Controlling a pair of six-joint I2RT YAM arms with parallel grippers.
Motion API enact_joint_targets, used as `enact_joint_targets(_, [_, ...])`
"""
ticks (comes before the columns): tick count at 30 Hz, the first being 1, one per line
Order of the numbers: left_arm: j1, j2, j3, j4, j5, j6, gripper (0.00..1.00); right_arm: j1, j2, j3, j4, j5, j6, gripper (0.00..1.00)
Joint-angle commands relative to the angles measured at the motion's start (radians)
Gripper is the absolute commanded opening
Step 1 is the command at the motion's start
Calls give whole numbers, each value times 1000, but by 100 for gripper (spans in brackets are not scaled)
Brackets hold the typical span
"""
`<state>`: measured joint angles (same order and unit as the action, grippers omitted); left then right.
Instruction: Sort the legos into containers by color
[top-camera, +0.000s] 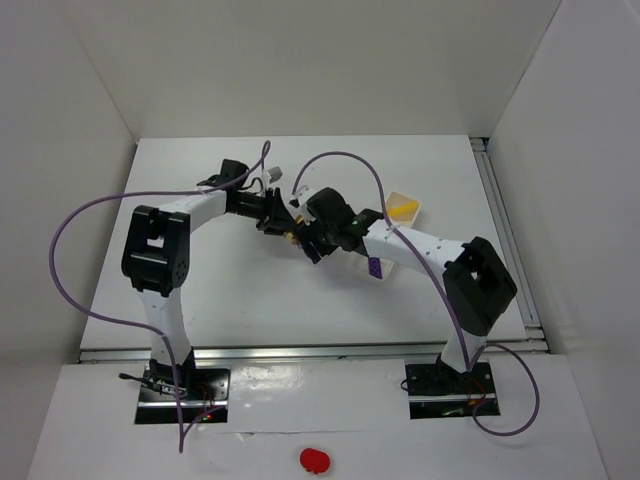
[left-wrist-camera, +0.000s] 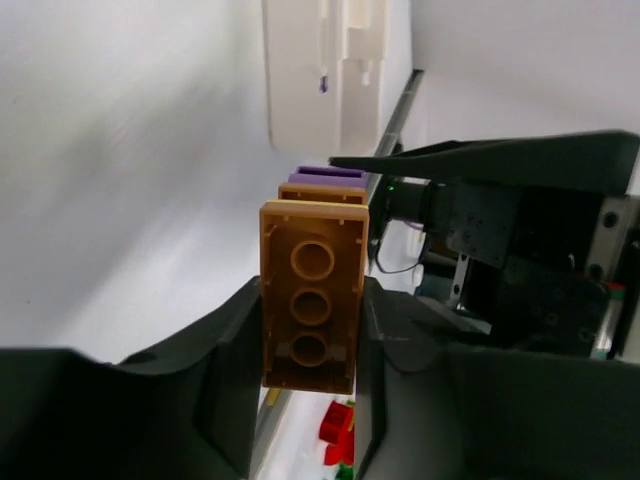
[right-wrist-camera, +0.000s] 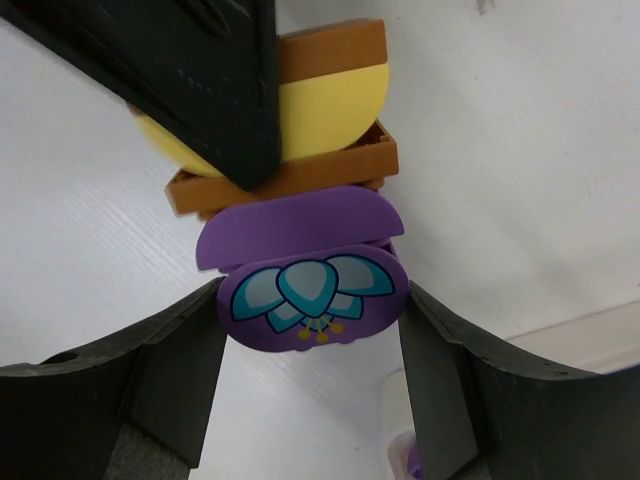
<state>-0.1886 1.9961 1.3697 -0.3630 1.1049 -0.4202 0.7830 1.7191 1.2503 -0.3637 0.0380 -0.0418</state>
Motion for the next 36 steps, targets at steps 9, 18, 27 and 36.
enact_joint_targets(9, [43, 41, 66, -21, 96, -15, 0, 9, -76, 112, -21, 48, 82, 100])
enact_joint_targets(18, [109, -26, 135, 58, 199, -54, 0, -145, -246, -1, 147, -274, 256, 87])
enact_joint_targets(27, [118, -89, 14, 544, 317, -364, 0, -321, -178, -75, 425, -719, 509, 98])
enact_joint_targets(36, [118, -122, 3, 604, 326, -399, 0, -344, -112, -86, 515, -794, 571, 99])
